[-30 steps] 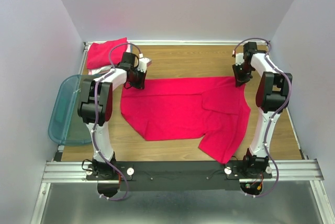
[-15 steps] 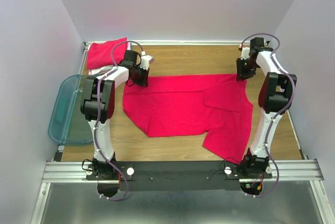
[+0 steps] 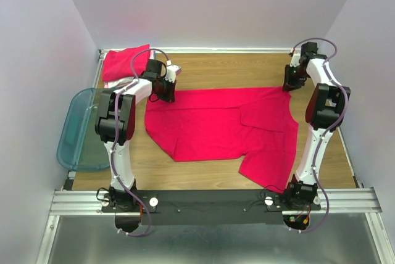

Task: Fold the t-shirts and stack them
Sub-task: Fold the flattened tshirt in 1/3 of the way

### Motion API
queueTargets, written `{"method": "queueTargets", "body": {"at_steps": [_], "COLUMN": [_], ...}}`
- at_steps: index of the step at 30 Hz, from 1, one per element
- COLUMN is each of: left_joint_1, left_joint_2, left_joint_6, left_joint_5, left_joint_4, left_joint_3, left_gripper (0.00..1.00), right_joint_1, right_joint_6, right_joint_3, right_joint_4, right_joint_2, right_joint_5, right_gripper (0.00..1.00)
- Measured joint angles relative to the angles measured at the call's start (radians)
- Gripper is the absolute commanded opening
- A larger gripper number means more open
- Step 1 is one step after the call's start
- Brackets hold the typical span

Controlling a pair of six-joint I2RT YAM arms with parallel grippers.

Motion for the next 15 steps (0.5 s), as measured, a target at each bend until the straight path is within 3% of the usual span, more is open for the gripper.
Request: {"method": "queueTargets", "body": {"at_steps": [8, 11, 14, 15], "left_joint_1": [0.003, 0.003, 0.003, 0.003], "left_joint_2": [0.005, 0.044, 0.095, 0.113], "left_joint_6": [-0.031, -0.029, -0.01, 0.012], "left_joint_5": [0.001, 0.001, 0.001, 0.008], "left_joint_4": [-0.005, -0.032, -0.055, -0.088], "left_joint_3": [0.003, 0.068, 0.153, 0.193], "left_gripper": [0.13, 0.13, 0.16, 0.2], "right_joint_1": [0.0, 0.002, 0.002, 0.002], "right_joint_6": [0.0, -0.002, -0.006, -0.012], "right_joint_3": [0.079, 0.147, 0.19, 0.19], "right_joint_4": [-0.011, -0.015, -0.011, -0.011], "right_joint_2": [0.095, 0.133, 0.157, 0.156], "right_joint_5": [0.029, 0.041, 0.04, 0.035], "right_gripper": [0.32, 0.33, 0.41, 0.52]}}
